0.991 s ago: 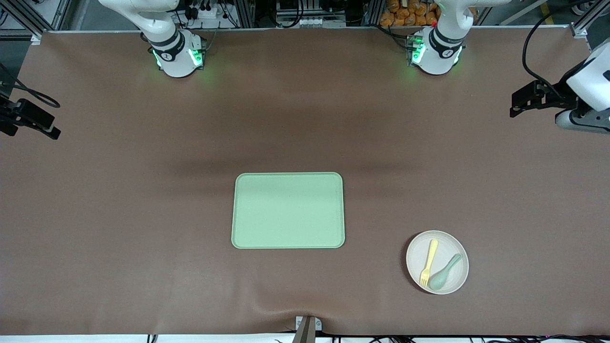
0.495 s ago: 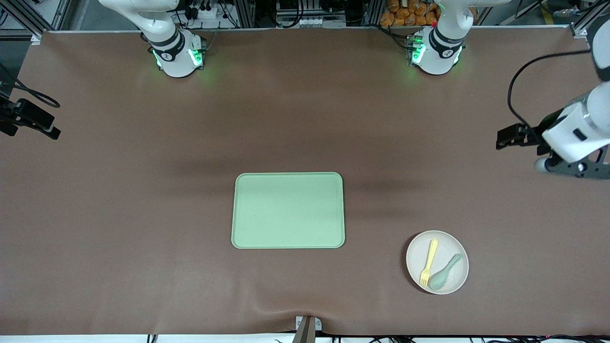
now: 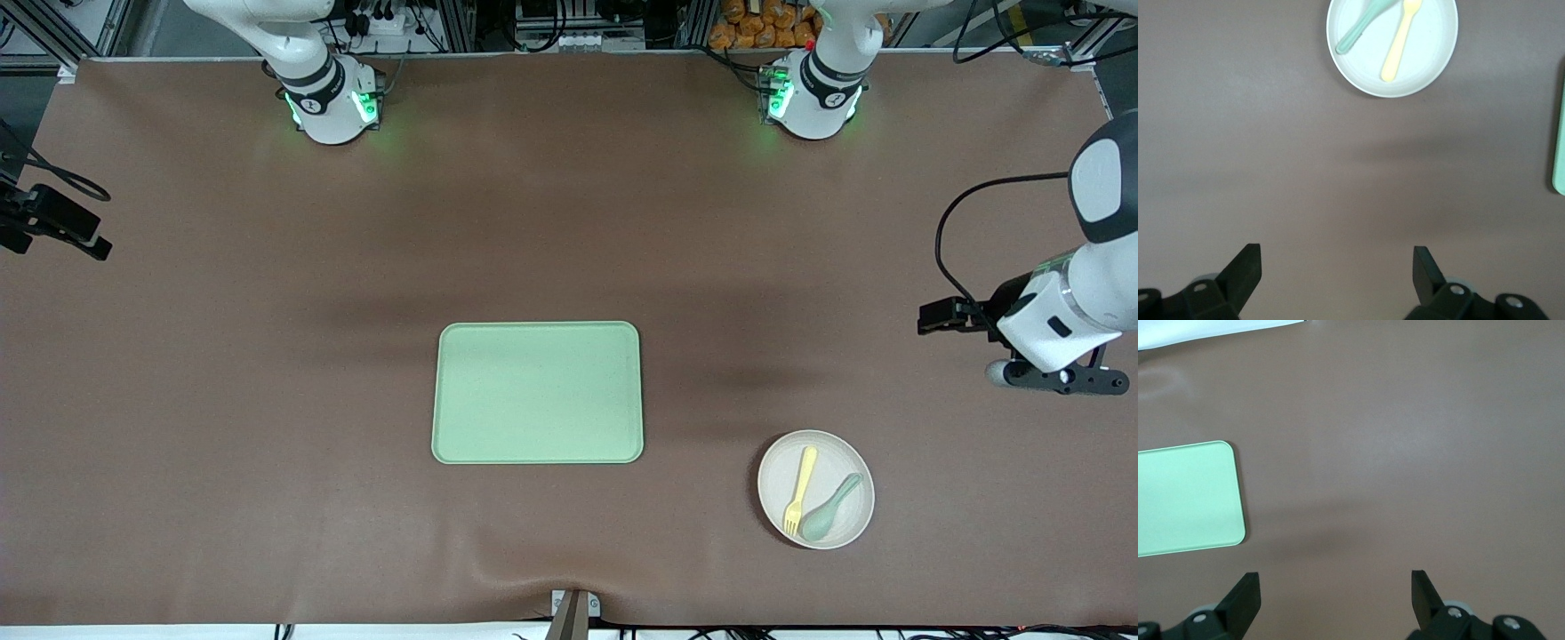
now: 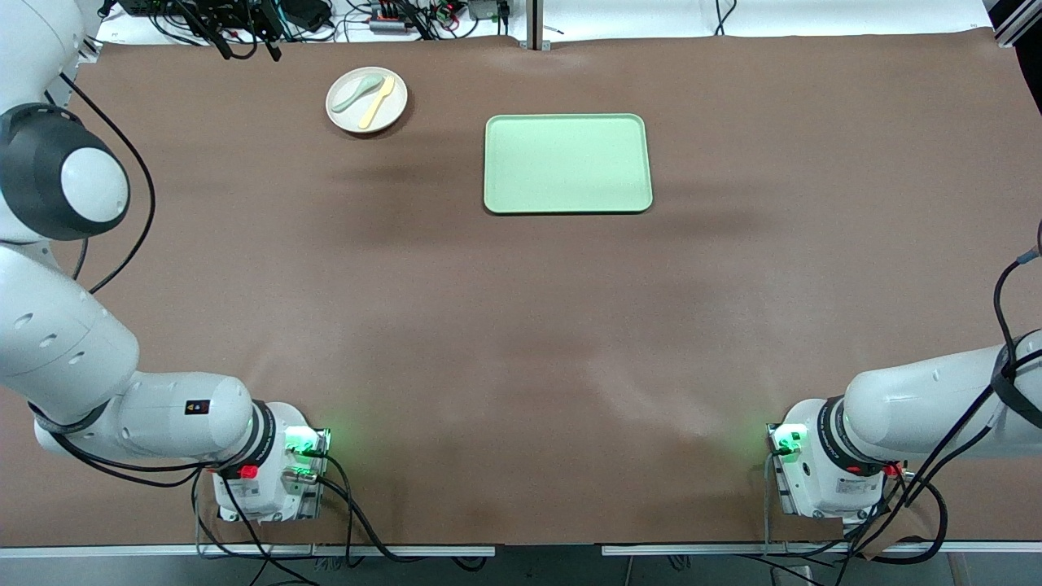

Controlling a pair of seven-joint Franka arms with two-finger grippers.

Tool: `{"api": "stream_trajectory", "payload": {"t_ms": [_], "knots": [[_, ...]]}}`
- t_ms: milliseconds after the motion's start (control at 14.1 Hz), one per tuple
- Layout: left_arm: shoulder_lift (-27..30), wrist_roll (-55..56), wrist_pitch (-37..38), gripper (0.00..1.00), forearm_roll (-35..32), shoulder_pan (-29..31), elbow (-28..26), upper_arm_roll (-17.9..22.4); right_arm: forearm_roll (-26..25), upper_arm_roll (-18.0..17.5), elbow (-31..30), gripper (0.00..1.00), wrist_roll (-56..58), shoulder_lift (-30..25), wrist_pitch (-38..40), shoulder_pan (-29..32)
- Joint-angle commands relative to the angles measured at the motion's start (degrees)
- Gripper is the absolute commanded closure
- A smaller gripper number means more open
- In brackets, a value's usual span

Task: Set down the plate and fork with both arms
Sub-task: 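Move the left gripper toward the white plate with spoon and fork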

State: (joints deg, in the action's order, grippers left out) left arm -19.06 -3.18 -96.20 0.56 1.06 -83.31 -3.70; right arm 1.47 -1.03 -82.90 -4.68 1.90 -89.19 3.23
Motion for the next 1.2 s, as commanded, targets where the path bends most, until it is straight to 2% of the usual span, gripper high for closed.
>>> {"api": "stream_trajectory", "payload": {"t_ms": [0, 566, 920, 1132], "knots": [[-1.85, 0.55, -2.67, 0.00, -1.26, 0.52, -0.10, -0.25, 0.99, -0.91, 0.81, 0.00, 0.55, 0.21, 0.60, 1.43], [-6.95, 0.55, -10.84, 0.00, -0.99, 2.46, 0.51, -0.25, 0.99, -0.91, 0.81, 0.00, 0.55, 0.21, 0.60, 1.52], [-8.27, 2.03, -11.73, 0.00, -1.17, 2.11, 0.60, -0.25, 0.99, -0.91, 0.81, 0.00, 0.55, 0.29, 0.60, 1.52], [-10.29, 2.83, -15.06, 0.00, -1.17, 2.10, 0.60, -0.25, 0.99, -0.91, 0.81, 0.00, 0.55, 0.29, 0.60, 1.43]]}}
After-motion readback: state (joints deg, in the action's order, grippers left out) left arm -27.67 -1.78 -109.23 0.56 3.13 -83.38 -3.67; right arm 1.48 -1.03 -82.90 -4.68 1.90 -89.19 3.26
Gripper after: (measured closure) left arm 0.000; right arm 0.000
